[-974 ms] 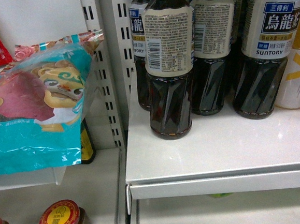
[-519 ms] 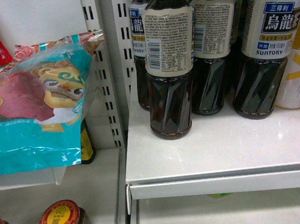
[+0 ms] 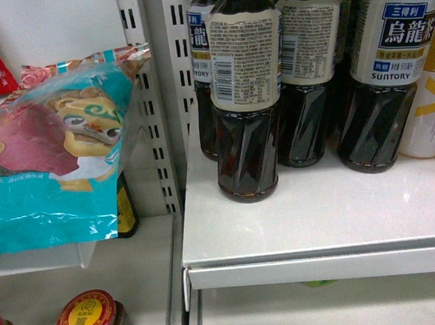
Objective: Move water from second to third shelf
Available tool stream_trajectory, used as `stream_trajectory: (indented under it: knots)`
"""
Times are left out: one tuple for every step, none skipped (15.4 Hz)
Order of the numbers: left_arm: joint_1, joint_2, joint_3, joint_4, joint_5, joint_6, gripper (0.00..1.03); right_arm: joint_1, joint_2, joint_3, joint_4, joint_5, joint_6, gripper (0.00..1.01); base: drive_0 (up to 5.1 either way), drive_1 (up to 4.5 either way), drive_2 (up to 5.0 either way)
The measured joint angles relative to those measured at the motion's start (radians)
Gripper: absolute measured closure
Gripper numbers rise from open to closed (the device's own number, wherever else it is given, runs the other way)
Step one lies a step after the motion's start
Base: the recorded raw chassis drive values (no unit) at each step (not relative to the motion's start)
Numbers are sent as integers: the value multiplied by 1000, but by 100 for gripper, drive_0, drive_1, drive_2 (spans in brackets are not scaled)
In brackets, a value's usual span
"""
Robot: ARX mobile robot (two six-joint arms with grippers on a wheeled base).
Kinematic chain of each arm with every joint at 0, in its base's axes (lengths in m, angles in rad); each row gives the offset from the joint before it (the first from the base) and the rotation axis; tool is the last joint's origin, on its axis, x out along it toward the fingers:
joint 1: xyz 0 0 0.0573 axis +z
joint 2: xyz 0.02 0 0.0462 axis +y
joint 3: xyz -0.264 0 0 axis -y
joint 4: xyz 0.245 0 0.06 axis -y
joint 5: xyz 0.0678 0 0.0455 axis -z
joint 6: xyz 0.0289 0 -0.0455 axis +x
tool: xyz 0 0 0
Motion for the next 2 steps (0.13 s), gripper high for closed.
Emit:
stream_trajectory:
  knots:
    - [0, 0, 0, 0, 0, 0, 5, 0, 0, 0, 0, 0, 0, 3, 0, 0, 0]
    - [0, 0, 0, 0, 0, 0, 5, 0, 0, 0, 0, 0, 0, 3, 0, 0, 0]
